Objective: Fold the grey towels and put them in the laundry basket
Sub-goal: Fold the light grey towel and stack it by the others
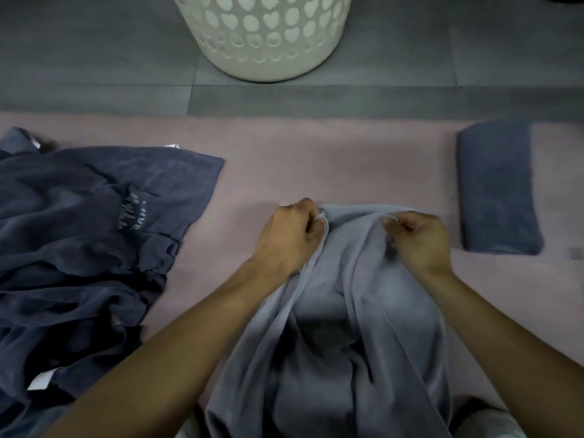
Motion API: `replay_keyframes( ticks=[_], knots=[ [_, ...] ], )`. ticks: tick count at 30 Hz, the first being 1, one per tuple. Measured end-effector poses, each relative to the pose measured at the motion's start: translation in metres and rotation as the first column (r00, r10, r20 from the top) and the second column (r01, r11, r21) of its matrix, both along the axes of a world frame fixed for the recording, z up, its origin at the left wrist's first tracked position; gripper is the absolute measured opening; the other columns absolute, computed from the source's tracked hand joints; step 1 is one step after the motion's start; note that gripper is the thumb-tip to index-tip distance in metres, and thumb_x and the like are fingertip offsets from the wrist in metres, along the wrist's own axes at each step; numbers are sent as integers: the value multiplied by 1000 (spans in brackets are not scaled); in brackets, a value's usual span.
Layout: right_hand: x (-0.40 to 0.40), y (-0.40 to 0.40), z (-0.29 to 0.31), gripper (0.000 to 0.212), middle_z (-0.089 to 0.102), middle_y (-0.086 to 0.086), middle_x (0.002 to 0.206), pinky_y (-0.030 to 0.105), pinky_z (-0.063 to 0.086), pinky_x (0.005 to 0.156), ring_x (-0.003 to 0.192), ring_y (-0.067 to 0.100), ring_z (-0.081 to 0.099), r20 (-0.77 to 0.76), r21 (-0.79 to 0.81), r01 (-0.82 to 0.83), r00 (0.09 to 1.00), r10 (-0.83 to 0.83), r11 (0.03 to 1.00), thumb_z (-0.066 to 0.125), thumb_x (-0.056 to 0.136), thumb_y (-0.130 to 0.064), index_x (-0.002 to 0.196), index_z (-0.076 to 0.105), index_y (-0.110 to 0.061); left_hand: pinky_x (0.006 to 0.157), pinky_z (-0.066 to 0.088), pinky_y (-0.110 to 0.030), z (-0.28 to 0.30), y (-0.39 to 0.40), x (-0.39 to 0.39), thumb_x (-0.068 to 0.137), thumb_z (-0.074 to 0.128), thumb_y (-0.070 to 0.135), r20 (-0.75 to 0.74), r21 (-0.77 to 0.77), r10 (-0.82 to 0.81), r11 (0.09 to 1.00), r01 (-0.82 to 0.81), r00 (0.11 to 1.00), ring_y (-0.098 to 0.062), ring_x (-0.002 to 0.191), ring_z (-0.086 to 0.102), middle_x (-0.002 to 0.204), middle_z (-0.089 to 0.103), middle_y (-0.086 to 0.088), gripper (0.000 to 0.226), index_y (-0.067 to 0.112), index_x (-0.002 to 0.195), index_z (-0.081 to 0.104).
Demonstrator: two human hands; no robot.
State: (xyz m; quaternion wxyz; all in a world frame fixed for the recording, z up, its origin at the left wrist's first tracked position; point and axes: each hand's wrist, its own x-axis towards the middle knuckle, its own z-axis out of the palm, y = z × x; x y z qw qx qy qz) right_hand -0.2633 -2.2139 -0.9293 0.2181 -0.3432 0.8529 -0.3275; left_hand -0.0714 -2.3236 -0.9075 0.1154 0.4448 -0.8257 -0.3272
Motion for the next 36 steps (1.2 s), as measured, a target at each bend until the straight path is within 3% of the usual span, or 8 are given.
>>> replay_keyframes(
  ticks=[4, 10, 13, 16, 24, 28, 33, 36],
  knots=[
    [-30, 2, -2, 13, 74, 8, 81, 21, 49, 69, 73, 11, 62, -30, 43, 129, 991, -127, 991, 72, 84, -19, 85, 77, -7, 52, 43, -25, -8, 15, -27, 88, 58, 16, -91, 131, 23, 991, -11, 996, -5, 49, 50, 57, 59, 4, 11, 14, 77, 57],
    [-41, -9, -14, 17, 75, 5, 91, 21, 53, 80, 77, 10, 65, 68, 64, 235, 969, -239, 970, 79, 78, -19, 90, 77, -7, 60, 39, -5, -30, 22, -19, 88, 64, 19, -35, 267, 146, 955, -132, 989, 4, 62, 56, 68, 63, 14, 12, 20, 76, 63],
    [-37, -14, -15, 13, 74, 6, 91, 16, 48, 77, 77, 11, 63, 35, 73, 264, 963, -267, 962, 78, 78, -17, 87, 76, -7, 79, 51, -23, -41, 17, -15, 87, 68, 20, -68, 372, 291, 895, -247, 954, -10, 75, 65, 76, 68, 10, 15, 26, 73, 65],
    [-33, -18, -17, 14, 72, 9, 94, 24, 51, 78, 84, 21, 66, -5, 127, 333, 942, -335, 934, 72, 81, -18, 89, 71, -7, 84, 53, -33, -45, 17, -13, 87, 68, 18, -78, 433, 338, 859, -274, 938, -17, 80, 66, 80, 70, 3, 13, 22, 75, 66],
    [-24, -27, -7, 32, 56, 19, 122, 35, 46, 86, 110, 35, 56, -98, 387, 176, 984, -149, 905, 50, 96, -27, 117, 56, -4, 79, 52, -27, -44, 21, -11, 88, 67, 19, -99, 455, 389, 836, -306, 916, -12, 75, 63, 78, 68, 5, 15, 24, 74, 63],
    [-20, -26, 30, 22, 59, 21, 115, 34, 46, 79, 103, 38, 58, -144, 358, 40, 989, 13, 933, 46, 96, -20, 111, 50, -4, 78, 54, -33, -20, 13, -6, 86, 65, 19, -78, 426, 458, 819, -386, 886, -16, 72, 64, 77, 70, 2, 16, 22, 71, 64],
    [-4, -21, 126, 28, 62, 17, 114, 29, 49, 73, 100, 33, 62, -85, 327, -102, 987, 137, 939, 62, 82, -10, 108, 58, -1, 64, 59, -39, 63, 7, 6, 93, 57, 18, -73, 384, 426, 846, -369, 902, -26, 61, 67, 61, 67, -6, 23, 18, 71, 54],
    [14, -10, 195, 23, 68, 19, 105, 35, 58, 76, 92, 33, 68, -39, 280, -108, 991, 124, 954, 63, 77, -9, 98, 64, 0, 41, 50, -25, 135, 15, 15, 96, 55, 11, -121, 399, 407, 855, -331, 905, -17, 41, 62, 47, 61, -6, 26, 15, 72, 47]
  ],
)
